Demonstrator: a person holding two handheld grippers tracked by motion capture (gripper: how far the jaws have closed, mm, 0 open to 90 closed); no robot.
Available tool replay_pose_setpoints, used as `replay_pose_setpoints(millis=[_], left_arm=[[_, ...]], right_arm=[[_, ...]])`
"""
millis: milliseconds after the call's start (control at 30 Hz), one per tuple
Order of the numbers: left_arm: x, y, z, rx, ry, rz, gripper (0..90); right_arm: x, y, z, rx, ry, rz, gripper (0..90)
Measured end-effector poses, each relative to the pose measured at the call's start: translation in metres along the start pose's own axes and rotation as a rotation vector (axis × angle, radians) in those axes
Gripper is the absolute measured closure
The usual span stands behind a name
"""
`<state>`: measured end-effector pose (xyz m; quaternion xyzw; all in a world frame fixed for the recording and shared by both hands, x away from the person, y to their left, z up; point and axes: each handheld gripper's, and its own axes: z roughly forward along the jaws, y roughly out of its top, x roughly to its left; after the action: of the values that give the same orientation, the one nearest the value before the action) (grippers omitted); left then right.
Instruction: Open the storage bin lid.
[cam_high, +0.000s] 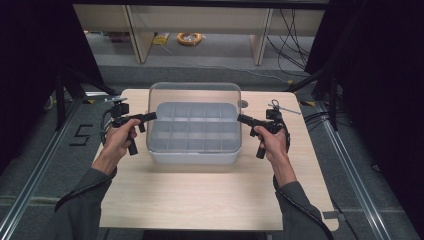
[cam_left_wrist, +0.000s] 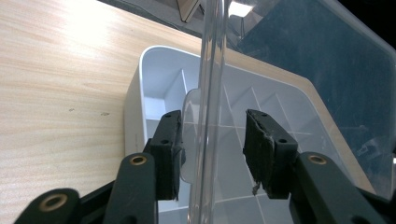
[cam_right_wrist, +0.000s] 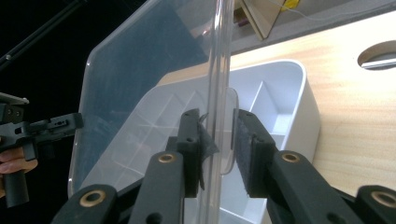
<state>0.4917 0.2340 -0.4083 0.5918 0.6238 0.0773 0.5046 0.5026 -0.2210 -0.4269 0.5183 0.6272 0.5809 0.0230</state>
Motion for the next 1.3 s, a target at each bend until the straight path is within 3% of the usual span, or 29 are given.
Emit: replay_pose_setpoints(millis=[67, 100, 133, 433, 700, 733, 767, 800, 833, 867, 900, 967, 1033, 1100, 1167, 1200, 1233, 1300], left_arm=[[-0.003, -0.001, -0.003, 0.001, 0.003, 0.013, 56.9], [-0.005, -0.001, -0.004, -0.002, 0.006, 0.017, 56.7], [-0.006, -0.002, -0.006, -0.003, 0.007, 0.025, 56.4], [-0.015, -0.004, -0.018, -0.015, -0.011, 0.055, 56.2], [-0.023, -0.008, -0.032, -0.018, -0.034, 0.082, 55.7], [-0.024, -0.009, -0.034, -0.023, -0.033, 0.085, 55.7], [-0.026, -0.009, -0.036, -0.025, -0.036, 0.087, 55.7], [-0.027, -0.010, -0.038, -0.028, -0.036, 0.091, 55.7], [-0.028, -0.011, -0.040, -0.035, -0.034, 0.096, 55.6], [-0.029, -0.012, -0.042, -0.035, -0.035, 0.099, 55.4], [-0.030, -0.013, -0.043, -0.039, -0.036, 0.103, 55.4], [-0.031, -0.016, -0.047, -0.035, -0.033, 0.113, 55.4], [-0.032, -0.019, -0.050, -0.039, -0.032, 0.121, 55.4], [-0.032, -0.023, -0.053, -0.039, -0.030, 0.128, 55.3], [-0.032, -0.027, -0.054, -0.042, -0.024, 0.138, 54.9], [-0.032, -0.029, -0.055, -0.033, -0.018, 0.141, 54.5], [-0.031, -0.032, -0.055, -0.037, -0.025, 0.141, 54.3], [-0.031, -0.037, -0.057, -0.033, -0.029, 0.144, 54.3]], right_arm=[[0.003, 0.000, -0.003, 0.000, -0.002, 0.010, 73.6], [0.009, 0.000, -0.005, 0.016, 0.002, 0.063, 73.6], [0.005, 0.001, -0.005, -0.005, -0.006, -0.009, 73.6], [0.016, -0.001, -0.018, -0.022, 0.005, -0.006, 74.4], [0.029, -0.001, -0.035, -0.044, 0.011, -0.042, 74.8], [0.032, -0.002, -0.038, -0.040, 0.016, -0.020, 74.8], [0.031, -0.002, -0.039, -0.051, 0.011, -0.055, 74.8], [0.035, -0.002, -0.041, -0.045, 0.015, -0.033, 74.9], [0.034, -0.002, -0.042, -0.053, 0.016, -0.059, 74.9], [0.037, -0.003, -0.045, -0.054, 0.016, -0.046, 74.9], [0.039, -0.005, -0.047, -0.049, 0.018, -0.033, 75.0], [0.040, -0.006, -0.049, -0.063, 0.018, -0.063, 75.0], [0.042, -0.010, -0.052, -0.058, 0.026, -0.046, 75.0], [0.042, -0.013, -0.053, -0.065, 0.019, -0.073, 75.0], [0.045, -0.018, -0.055, -0.058, 0.013, -0.060, 74.9], [0.044, -0.020, -0.055, -0.066, 0.013, -0.088, 74.9], [0.046, -0.022, -0.056, -0.062, 0.014, -0.071, 74.9], [0.046, -0.025, -0.058, -0.068, 0.013, -0.091, 74.9]])
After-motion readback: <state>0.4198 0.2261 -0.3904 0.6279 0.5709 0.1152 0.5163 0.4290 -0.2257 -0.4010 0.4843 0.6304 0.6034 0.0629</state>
